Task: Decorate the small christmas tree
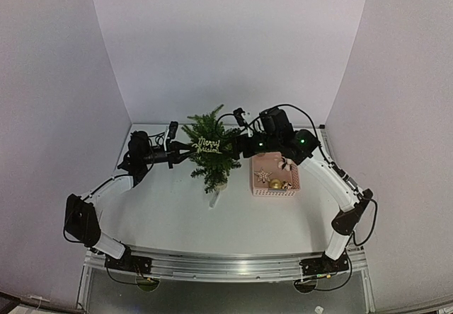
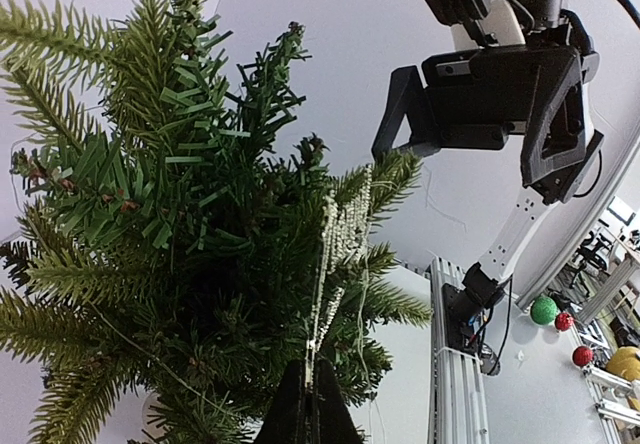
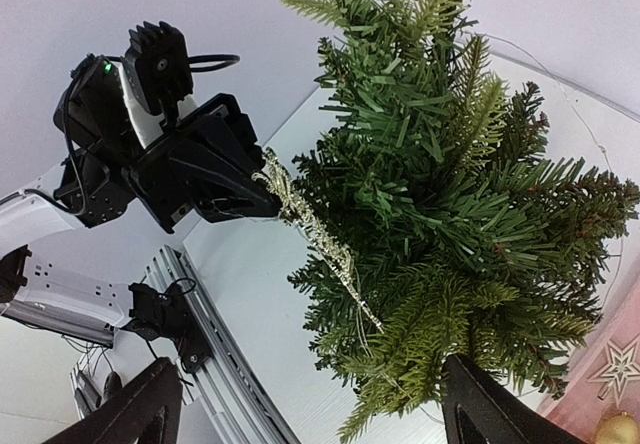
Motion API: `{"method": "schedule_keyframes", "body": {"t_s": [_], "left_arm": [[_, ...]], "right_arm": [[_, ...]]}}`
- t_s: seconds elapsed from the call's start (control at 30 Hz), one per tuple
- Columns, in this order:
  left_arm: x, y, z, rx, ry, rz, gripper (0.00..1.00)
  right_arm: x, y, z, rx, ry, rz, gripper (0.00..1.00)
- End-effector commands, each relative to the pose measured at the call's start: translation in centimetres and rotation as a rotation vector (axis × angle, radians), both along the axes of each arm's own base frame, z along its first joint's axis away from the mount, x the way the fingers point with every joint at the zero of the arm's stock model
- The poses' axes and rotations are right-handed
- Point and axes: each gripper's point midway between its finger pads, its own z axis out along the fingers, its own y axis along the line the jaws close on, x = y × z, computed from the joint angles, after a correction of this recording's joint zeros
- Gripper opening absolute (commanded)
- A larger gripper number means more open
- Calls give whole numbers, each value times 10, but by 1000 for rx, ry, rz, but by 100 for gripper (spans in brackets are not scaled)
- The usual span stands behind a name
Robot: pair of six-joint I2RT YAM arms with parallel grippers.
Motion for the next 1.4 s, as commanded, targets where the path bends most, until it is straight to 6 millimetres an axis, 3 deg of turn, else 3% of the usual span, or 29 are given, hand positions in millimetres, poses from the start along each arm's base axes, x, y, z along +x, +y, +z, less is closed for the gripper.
{"method": "schedule_keyframes", "body": {"t_s": [0.0,0.4,0.63,0.83,1.03,1.1,1.3,1.37], "left_arm": [[7,4,21,-25,-22,43,0],[24,2,14,-11,12,86,0],[21,1,-6,38,45,66,0],[17,2,-10,51,18,65,0],[11,3,-2,34,-45,52,0],[11,3,0,33,-56,55,3],[10,5,8,32,-91,61,28],[8,7,14,37,-110,66,30]], "right_arm": [[-1,6,15,41,-22,20,87],[-2,4,15,43,-22,15,87],[-2,5,15,44,-20,17,87],[-1,5,13,44,-17,17,87],[-1,6,12,46,-14,18,87],[-1,7,12,47,-12,21,87],[-2,7,13,50,-12,24,87],[-2,7,13,51,-13,24,87]]}}
